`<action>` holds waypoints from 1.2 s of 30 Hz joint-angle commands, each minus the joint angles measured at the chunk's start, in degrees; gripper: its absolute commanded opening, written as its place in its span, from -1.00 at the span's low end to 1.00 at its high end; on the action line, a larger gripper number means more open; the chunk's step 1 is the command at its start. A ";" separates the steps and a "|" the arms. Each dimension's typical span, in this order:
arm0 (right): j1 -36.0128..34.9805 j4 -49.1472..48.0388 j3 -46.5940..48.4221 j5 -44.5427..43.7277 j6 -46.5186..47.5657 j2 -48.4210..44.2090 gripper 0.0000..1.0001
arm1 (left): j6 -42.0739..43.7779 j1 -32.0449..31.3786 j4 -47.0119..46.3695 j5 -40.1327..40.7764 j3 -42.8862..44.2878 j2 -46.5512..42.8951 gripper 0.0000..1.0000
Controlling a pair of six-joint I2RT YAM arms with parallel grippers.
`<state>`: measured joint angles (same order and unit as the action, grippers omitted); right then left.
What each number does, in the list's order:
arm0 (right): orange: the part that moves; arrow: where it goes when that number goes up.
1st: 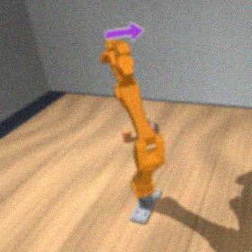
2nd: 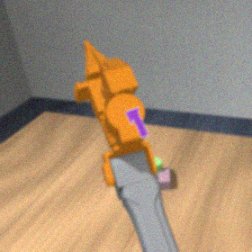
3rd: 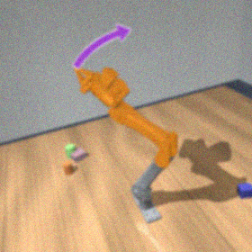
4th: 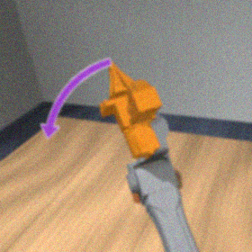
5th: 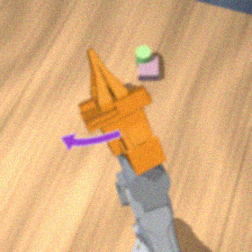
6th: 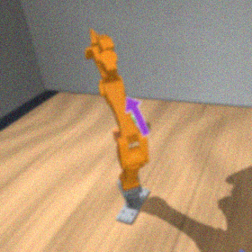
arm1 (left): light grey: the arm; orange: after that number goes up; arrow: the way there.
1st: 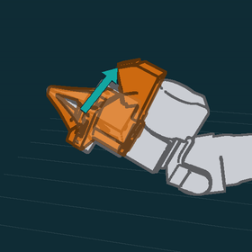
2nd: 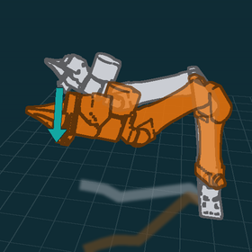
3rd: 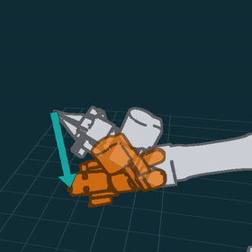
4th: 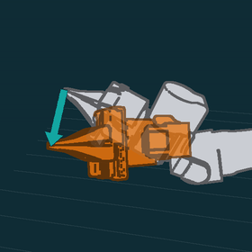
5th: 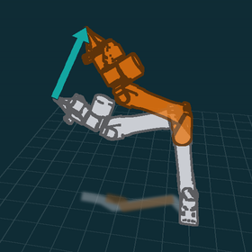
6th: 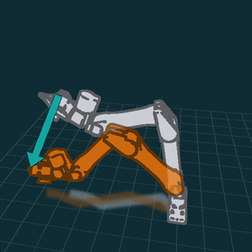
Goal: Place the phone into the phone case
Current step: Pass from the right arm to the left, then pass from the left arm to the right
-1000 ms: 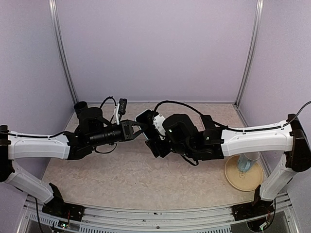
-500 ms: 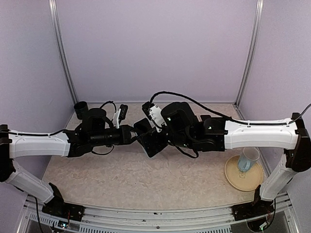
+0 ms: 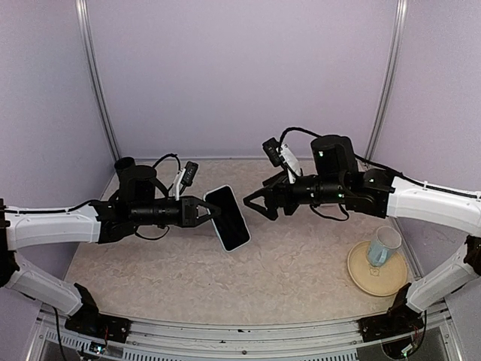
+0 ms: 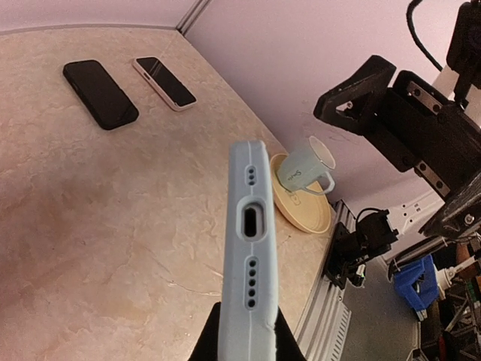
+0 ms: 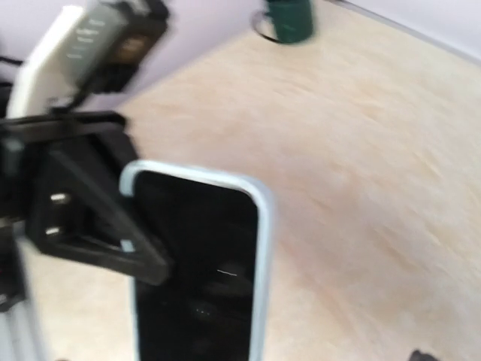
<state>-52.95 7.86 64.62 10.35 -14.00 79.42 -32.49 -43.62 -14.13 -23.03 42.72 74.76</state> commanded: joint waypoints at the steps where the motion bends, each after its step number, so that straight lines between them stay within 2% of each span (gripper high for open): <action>1: 0.43 -1.53 -1.25 12.88 4.29 -2.24 0.91 | 1.44 0.55 -6.73 -9.85 -0.35 -3.11 -1.00; 7: 1.84 -1.83 -2.17 16.93 4.13 -1.50 0.81 | 2.36 0.56 -8.10 -16.71 -0.26 -3.84 -1.00; 12: 2.15 -3.66 -2.73 25.35 2.80 0.56 0.70 | 3.16 0.62 -8.67 -19.13 -0.80 -5.21 -1.00; 19: 2.39 -3.76 -1.27 31.33 0.33 5.43 0.52 | 3.46 0.55 -9.86 -20.71 -1.36 -6.20 -1.00; 28: 2.76 -4.38 0.40 35.47 -2.17 8.64 0.02 | 4.67 0.55 -8.63 -20.05 -1.84 -6.47 -1.00; 36: 2.76 -7.62 0.31 38.22 -4.10 9.58 -0.03 | 4.20 0.55 -9.56 -20.39 -2.37 -6.21 -1.00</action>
<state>-50.65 3.11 63.26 46.09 -16.67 88.29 -29.04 -43.42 -18.85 -42.17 40.21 70.08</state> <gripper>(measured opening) 0.497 0.095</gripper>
